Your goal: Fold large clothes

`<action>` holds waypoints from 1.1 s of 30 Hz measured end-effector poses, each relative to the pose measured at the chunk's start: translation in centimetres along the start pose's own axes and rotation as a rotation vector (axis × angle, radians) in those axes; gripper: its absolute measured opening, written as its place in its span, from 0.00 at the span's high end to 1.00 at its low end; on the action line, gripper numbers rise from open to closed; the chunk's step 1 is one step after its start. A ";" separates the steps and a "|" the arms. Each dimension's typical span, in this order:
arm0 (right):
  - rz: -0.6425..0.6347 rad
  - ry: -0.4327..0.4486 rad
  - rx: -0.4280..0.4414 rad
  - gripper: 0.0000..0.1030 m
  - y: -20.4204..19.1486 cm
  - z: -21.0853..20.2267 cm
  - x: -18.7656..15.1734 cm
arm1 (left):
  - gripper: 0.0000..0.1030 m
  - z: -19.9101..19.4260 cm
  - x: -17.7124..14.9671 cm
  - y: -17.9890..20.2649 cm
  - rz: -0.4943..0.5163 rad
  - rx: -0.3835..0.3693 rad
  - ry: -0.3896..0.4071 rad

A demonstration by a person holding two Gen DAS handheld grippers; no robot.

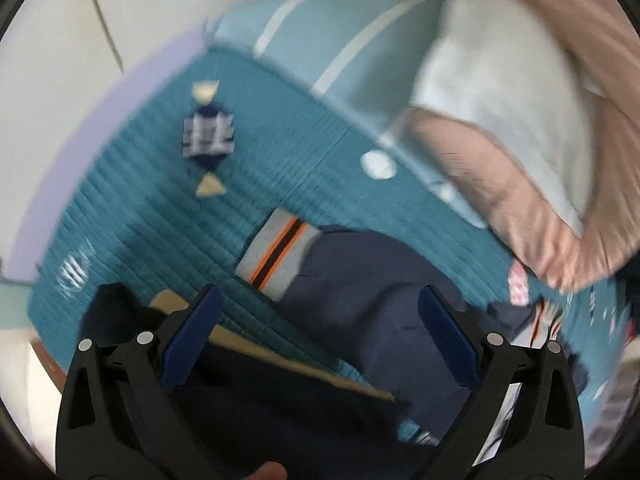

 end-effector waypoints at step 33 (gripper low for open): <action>-0.121 0.019 0.142 0.22 -5.7 4.5 0.9 | 0.75 -0.3 -1.9 -1.0 -0.017 -0.236 0.112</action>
Point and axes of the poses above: each gripper's, at about its wrist camera, not at the fingertips, and z roughly the way its jaws point, y to its right, x to its top, the point moved 8 cm from there along z, roughly the way its jaws point, and after that the axes turned 1 degree about -x, right-handed, at the moved point
